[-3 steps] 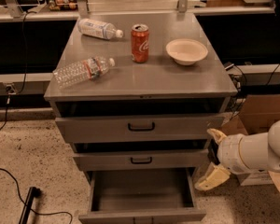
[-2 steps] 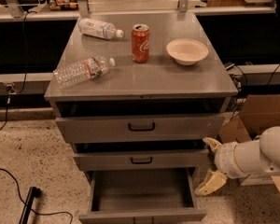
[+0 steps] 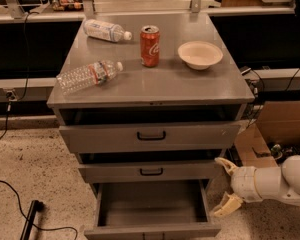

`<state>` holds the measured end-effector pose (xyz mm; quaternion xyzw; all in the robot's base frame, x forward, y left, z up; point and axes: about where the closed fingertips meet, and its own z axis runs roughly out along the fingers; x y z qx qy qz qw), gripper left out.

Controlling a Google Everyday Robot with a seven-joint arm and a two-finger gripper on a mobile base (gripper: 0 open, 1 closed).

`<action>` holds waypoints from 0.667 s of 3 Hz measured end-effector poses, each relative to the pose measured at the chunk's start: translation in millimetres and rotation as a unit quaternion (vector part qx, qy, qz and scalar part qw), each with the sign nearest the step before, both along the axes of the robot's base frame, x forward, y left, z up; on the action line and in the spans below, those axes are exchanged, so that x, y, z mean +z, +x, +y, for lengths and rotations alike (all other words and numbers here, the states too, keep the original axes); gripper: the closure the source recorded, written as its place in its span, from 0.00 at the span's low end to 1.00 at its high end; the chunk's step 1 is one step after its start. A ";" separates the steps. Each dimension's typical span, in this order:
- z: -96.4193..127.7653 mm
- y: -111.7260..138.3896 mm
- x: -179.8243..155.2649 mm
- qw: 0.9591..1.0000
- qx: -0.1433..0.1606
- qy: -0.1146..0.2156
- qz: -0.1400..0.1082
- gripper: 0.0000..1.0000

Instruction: Close bottom drawer

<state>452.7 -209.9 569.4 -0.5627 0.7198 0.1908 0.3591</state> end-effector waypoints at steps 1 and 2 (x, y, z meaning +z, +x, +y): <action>-5.4 2.0 -15.3 1.000 -0.008 -0.012 0.001 0.00; -0.4 -15.2 -58.2 0.999 0.023 0.029 -0.006 0.00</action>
Offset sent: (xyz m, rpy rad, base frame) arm -0.0559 0.0043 -0.1274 0.1451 -0.1521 0.2719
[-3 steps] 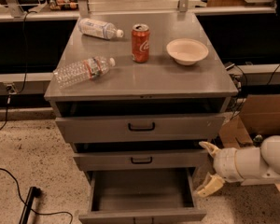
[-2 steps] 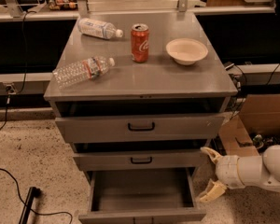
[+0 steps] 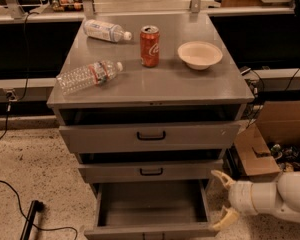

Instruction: Close bottom drawer

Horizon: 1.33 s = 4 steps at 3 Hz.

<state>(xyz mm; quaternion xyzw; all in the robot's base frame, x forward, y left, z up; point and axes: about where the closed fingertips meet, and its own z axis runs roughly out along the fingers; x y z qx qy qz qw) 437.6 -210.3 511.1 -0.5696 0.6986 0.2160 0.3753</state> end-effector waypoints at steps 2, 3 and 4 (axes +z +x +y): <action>7.7 -6.6 -17.5 1.000 0.024 0.006 -0.013 0.00; 25.7 -13.7 -48.5 0.999 0.039 0.021 -0.014 0.00; 54.9 -34.7 -97.4 0.997 0.041 0.060 -0.015 0.16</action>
Offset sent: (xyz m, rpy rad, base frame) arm -0.0077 0.0081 -0.0203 0.0163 -0.0212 0.0470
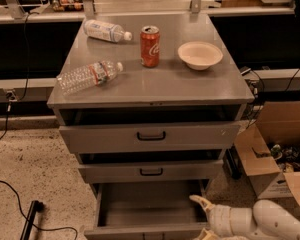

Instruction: Close bottom drawer

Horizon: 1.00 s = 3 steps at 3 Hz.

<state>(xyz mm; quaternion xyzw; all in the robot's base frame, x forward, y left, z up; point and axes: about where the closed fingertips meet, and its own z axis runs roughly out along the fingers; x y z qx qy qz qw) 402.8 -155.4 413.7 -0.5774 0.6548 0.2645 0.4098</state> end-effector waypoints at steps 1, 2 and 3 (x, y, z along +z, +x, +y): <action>16.8 -20.9 -40.5 1.000 0.005 0.010 0.011 0.39; 22.0 -33.6 -71.5 1.000 0.011 -0.007 0.024 0.62; 23.3 -33.6 -71.3 1.000 0.012 -0.006 0.024 0.85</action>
Offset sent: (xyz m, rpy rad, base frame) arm -0.0477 0.0237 -0.1083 -0.0618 0.0766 0.0312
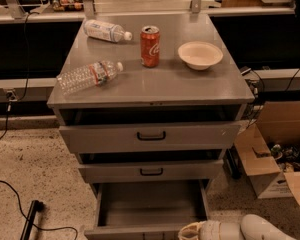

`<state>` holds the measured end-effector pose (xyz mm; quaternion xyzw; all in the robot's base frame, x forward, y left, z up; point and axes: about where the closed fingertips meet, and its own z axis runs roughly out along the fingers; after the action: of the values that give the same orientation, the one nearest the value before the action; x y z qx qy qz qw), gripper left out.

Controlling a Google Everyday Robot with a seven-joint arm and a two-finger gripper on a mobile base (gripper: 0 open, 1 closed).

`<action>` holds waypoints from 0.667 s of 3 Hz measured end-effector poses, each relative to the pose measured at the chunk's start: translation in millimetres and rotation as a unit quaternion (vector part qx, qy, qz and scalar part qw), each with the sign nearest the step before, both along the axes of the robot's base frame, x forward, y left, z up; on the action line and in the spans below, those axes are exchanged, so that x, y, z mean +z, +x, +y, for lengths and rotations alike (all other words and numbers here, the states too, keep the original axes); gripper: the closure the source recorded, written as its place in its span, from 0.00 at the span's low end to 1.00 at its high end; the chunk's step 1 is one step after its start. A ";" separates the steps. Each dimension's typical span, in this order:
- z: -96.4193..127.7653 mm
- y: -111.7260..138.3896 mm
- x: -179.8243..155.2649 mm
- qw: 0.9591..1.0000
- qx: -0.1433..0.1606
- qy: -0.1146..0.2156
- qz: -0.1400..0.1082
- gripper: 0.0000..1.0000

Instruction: Close bottom drawer

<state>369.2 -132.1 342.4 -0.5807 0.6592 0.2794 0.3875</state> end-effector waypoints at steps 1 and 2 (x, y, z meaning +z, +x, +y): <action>-14.5 -2.8 -27.9 0.999 -0.011 -0.034 0.023 1.00; -53.7 -6.0 -105.6 0.996 -0.010 -0.080 0.042 1.00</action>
Offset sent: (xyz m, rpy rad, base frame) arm -0.0125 -0.0610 -0.1288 -0.2797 0.1531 0.0093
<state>363.2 -185.8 236.9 -0.5913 0.7008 0.2456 0.3145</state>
